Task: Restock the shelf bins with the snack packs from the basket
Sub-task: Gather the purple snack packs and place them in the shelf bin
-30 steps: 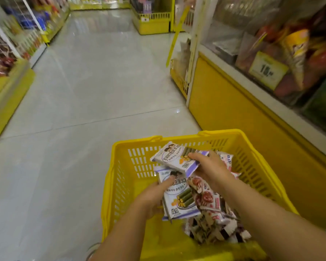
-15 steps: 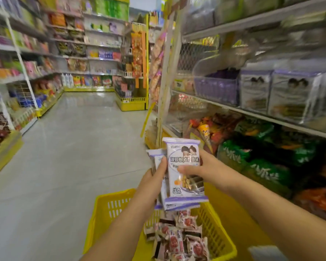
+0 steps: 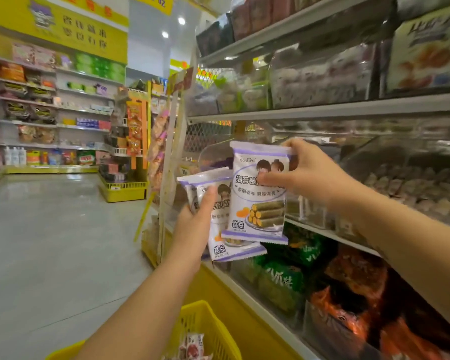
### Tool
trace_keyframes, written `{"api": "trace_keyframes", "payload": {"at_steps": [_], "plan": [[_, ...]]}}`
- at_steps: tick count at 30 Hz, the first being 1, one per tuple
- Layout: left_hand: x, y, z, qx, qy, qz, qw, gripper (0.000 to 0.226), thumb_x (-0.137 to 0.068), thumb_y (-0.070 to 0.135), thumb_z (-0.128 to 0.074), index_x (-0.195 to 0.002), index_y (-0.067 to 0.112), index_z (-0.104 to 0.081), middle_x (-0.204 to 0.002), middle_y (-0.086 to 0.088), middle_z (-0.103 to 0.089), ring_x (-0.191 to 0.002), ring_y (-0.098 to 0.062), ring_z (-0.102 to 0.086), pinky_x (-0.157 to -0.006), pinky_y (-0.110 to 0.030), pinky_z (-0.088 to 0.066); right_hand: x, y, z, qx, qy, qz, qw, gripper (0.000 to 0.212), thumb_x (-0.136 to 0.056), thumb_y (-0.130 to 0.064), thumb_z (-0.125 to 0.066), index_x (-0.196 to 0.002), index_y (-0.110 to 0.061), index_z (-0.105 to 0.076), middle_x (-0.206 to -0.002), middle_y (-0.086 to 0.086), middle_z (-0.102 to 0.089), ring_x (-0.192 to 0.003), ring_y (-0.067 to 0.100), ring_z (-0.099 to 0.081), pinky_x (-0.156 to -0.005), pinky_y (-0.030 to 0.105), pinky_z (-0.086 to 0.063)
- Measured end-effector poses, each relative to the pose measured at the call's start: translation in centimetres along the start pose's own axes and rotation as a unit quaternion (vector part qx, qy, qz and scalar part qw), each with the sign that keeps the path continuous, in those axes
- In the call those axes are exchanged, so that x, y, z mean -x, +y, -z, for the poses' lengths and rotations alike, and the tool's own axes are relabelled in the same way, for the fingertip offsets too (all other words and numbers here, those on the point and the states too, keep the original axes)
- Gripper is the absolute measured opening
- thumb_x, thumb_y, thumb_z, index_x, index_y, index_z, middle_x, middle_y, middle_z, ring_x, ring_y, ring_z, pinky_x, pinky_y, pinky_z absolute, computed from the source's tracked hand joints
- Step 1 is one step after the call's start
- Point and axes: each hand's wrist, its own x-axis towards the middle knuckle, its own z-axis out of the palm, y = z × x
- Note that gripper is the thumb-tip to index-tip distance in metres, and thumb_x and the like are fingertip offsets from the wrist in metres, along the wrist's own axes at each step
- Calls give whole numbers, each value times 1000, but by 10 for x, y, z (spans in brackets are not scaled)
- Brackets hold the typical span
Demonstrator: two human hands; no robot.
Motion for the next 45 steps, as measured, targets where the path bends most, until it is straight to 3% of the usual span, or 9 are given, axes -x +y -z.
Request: {"api": "trace_keyframes", "payload": {"at_steps": [4, 7, 9, 12, 21, 29, 32, 39, 45], "plan": [[-21, 16, -27, -9, 32, -33, 999, 98, -45, 89, -56, -122, 28, -50, -125, 2, -62, -113, -25, -61, -96, -51, -48, -11, -12, 54, 88, 129, 68, 985, 42, -70, -32, -83, -87, -17, -48, -77, 5, -66, -57, 17, -64, -50, 35, -54], [-40, 23, -44, 0, 39, -16, 999, 106, -45, 89, -55, -128, 23, -52, -122, -2, -65, -106, -27, -65, -92, -51, -51, -20, -3, 81, 140, 212, 105, 962, 36, -77, -29, -79, -97, -23, -49, -78, -4, -64, -51, 4, -61, -46, 20, -50], [-52, 27, -55, 9, 36, -17, 999, 87, -55, 85, -57, -118, 24, -57, -105, 0, -72, -89, -24, -71, -83, -49, -56, -24, 8, 91, 196, 238, 127, 943, 41, -82, -24, -74, -118, -30, -55, -89, -7, -68, -61, 1, -62, -61, 22, -53], [-73, 33, -71, 36, 18, -17, 999, 78, -63, 78, -62, -117, 23, -54, -108, 1, -70, -93, -24, -69, -87, -50, -55, -35, 29, 102, 294, 246, 170, 908, 45, -87, -15, -67, -131, -22, -58, -109, -2, -70, -88, 14, -66, -79, 28, -50], [-127, 47, -109, 100, -82, -80, 988, 68, -53, 72, -66, -107, 30, -61, -97, 7, -75, -94, -16, -71, -91, -47, -53, -83, 93, 124, 501, 173, 129, 838, 53, -82, 6, -63, -131, -15, -58, -131, 8, -59, -101, 34, -65, -82, 44, -56], [-159, 41, -128, 140, -137, -112, 974, 55, -66, 67, -67, -109, 33, -61, -99, 9, -75, -94, -13, -71, -89, -43, -54, -126, 135, 115, 460, 126, -18, 879, 44, -98, -16, -44, -142, -22, -44, -143, 4, -43, -123, 31, -48, -99, 36, -40], [-167, 40, -133, 150, -152, -142, 966, 51, -68, 61, -63, -111, 33, -61, -99, 10, -75, -93, -9, -71, -75, -28, -58, -145, 143, 123, 440, 93, -69, 891, 44, -95, -10, -45, -139, -18, -45, -138, 14, -47, -122, 35, -48, -101, 38, -39], [-178, 42, -137, 155, -163, -199, 954, 40, -74, 59, -63, -107, 35, -62, -97, 20, -73, -91, 2, -68, -65, -9, -51, -193, 163, 134, 477, 31, -196, 856, 39, -95, -18, -53, -132, -8, -45, -123, 23, -57, -107, 37, -56, -74, 31, -37], [-188, 33, -134, 157, -172, -207, 950, 50, -71, 63, -63, -113, 35, -61, -105, 16, -72, -98, -2, -68, -73, -15, -53, -215, 173, 133, 495, -27, -217, 841, 18, -94, -10, -53, -111, -4, -58, -116, 18, -60, -104, 30, -57, -67, 24, -33]]}}
